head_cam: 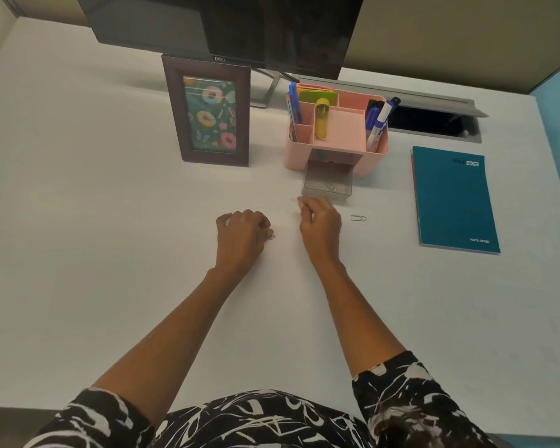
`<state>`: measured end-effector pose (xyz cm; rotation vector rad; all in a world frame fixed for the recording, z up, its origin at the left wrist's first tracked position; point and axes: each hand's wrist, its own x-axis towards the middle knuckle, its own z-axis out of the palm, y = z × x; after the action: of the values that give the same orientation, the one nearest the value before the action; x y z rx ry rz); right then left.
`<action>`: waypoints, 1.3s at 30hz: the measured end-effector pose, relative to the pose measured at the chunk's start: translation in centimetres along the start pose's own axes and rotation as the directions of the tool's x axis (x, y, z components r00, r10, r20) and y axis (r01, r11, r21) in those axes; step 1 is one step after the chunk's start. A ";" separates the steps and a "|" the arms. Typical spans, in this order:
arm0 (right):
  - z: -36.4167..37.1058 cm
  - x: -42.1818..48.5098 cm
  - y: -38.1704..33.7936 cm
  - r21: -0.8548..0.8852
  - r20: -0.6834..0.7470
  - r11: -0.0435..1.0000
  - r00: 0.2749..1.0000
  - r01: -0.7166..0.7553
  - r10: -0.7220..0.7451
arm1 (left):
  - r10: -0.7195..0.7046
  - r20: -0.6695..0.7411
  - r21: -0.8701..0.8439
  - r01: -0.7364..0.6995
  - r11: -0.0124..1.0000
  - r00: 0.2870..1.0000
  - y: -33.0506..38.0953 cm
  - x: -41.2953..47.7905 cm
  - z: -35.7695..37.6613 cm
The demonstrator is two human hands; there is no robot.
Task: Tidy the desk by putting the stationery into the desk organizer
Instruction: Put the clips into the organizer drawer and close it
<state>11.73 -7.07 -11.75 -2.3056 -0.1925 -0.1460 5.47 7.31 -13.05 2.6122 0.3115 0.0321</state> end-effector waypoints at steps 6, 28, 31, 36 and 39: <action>-1.5 3.0 0.4 -0.066 -0.156 0.990 0.981 -0.123 0.112 | 0.049 -0.016 0.059 -0.048 0.997 0.999 -0.7 -1.2 0.6; -3.5 -1.5 8.4 -0.321 -0.155 0.918 0.969 -0.233 0.192 | 0.109 0.162 0.151 -0.134 0.979 0.981 -0.3 0.3 0.3; -3.7 -1.4 8.5 -0.308 -0.140 0.929 0.975 -0.207 0.171 | 0.123 0.087 0.088 -0.131 0.988 0.989 0.5 0.8 0.5; -4.4 -1.3 8.2 -0.285 -0.128 0.944 0.983 -0.164 0.132 | 0.196 -0.041 0.097 -0.192 0.977 0.980 4.1 4.1 0.1; -4.6 -1.1 8.0 -0.294 -0.091 0.941 0.985 -0.165 0.144 | 0.213 -0.083 0.076 -0.207 0.975 0.974 6.4 6.6 0.1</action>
<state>11.94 -15.91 -14.60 -2.6034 0.0519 -0.1843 13.31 3.35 -10.20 2.7048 0.0671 0.2163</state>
